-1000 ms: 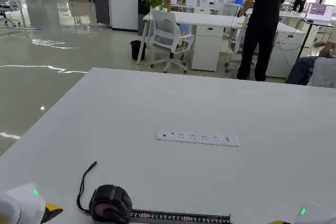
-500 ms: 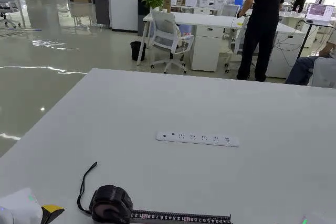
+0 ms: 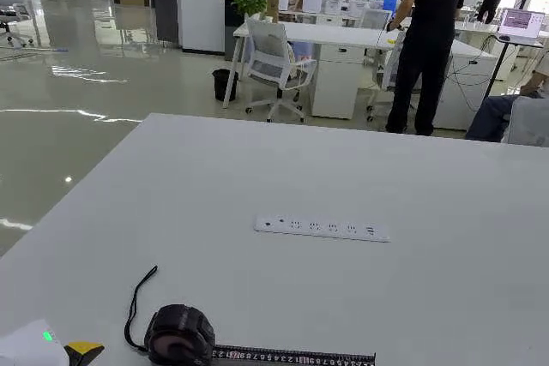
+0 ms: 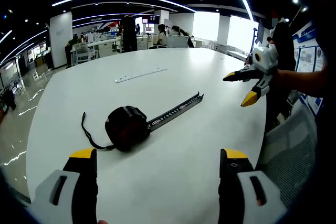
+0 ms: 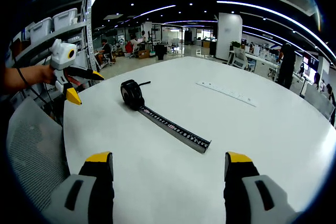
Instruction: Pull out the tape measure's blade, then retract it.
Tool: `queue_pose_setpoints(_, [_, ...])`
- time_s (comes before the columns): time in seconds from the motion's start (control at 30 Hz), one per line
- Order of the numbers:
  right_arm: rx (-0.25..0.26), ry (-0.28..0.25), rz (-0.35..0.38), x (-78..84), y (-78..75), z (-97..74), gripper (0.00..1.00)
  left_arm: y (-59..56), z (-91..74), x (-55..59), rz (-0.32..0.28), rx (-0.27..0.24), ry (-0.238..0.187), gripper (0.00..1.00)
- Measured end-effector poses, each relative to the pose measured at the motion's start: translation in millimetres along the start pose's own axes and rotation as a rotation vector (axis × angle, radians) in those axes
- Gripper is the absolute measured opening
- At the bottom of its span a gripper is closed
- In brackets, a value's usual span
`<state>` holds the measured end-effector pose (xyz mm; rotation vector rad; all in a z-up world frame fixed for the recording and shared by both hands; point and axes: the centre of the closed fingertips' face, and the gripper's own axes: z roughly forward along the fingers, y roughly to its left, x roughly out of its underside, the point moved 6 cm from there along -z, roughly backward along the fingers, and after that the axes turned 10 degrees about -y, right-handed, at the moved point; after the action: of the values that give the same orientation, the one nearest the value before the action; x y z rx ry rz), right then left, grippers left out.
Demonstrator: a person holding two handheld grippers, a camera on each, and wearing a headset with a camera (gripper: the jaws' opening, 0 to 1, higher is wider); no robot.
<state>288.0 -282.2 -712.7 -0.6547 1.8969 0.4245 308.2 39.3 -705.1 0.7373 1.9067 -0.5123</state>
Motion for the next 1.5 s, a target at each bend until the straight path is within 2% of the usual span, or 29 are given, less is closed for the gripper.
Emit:
queue_pose_setpoints(0.2, [0.007, -0.012, 0.01, -1.6, 2.7, -3.5, 0.92, -2.2, -3.1, -1.7, -0.02, 0.001, -0.009, 0.99])
queue_pose_setpoints(0.53, [0.024, -0.006, 0.01, -0.8, 0.8, -8.6, 0.93, -5.4, -5.1, -1.5, -0.001, -0.006, -0.002, 0.99])
queue_pose_setpoints(1.1, [0.045, -0.01, 0.016, -0.5, 0.5, -11.2, 0.94, -5.9, -6.0, -2.8, -0.013, -0.023, -0.02, 0.99])
queue_pose_setpoints(1.5, [0.059, 0.009, 0.014, 2.3, 4.1, -11.8, 0.93, -13.1, -5.7, -1.6, -0.046, -0.066, -0.024, 0.99])
